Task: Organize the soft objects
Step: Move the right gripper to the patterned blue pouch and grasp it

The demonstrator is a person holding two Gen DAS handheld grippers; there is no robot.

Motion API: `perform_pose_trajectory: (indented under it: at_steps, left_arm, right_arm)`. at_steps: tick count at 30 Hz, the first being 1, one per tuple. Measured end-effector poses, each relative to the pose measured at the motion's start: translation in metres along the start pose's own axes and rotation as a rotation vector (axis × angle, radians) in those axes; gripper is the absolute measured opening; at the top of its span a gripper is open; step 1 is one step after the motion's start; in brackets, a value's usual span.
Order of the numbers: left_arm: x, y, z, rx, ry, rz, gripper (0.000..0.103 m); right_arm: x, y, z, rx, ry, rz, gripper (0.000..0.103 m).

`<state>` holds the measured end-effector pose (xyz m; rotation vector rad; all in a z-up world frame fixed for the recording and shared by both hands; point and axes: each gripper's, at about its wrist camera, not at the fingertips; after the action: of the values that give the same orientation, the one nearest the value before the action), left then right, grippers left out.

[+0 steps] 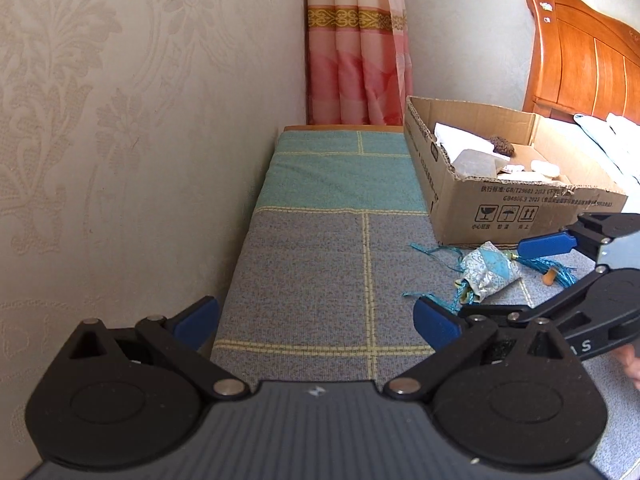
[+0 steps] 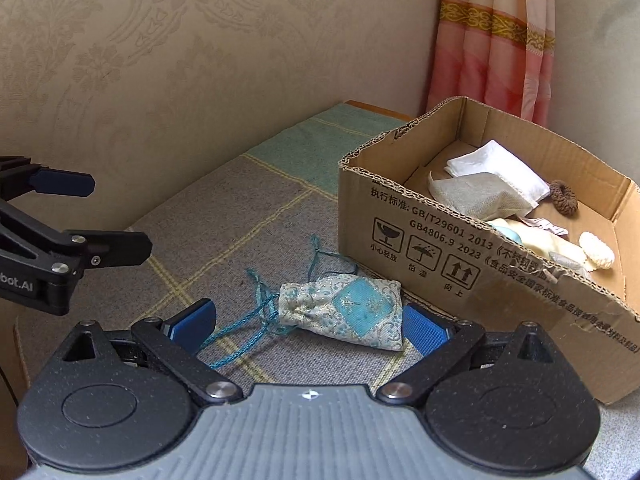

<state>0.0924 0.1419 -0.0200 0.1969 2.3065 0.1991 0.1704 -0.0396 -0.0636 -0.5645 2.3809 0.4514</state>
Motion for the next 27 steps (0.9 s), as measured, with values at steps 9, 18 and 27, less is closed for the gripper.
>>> perform_pose_trajectory:
  at_steps: [9, 18, 27]
  left_arm:
    - [0.002, -0.001, 0.003, 0.012, 0.012, -0.005, 0.102]
    - [0.002, -0.002, 0.006, 0.021, 0.015, -0.003, 0.102]
    - [0.002, 0.001, 0.005, 0.013, 0.022, -0.013, 0.102]
  right_arm:
    - [-0.005, -0.013, 0.024, 0.004, 0.024, 0.049, 0.102]
    - [0.006, -0.001, 0.02, 0.015, 0.065, 0.051, 0.102]
    - [-0.003, 0.003, 0.031, 0.081, 0.023, 0.05, 0.091]
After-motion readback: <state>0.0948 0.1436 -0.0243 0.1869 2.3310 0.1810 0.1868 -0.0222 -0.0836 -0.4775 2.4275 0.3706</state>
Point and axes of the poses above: each gripper's, at about its wrist camera, not at the fingertips, and z roughly the way its jaws point, y to its left, x to its underside, and after that the axes turned 13 degrees about z, right-handed
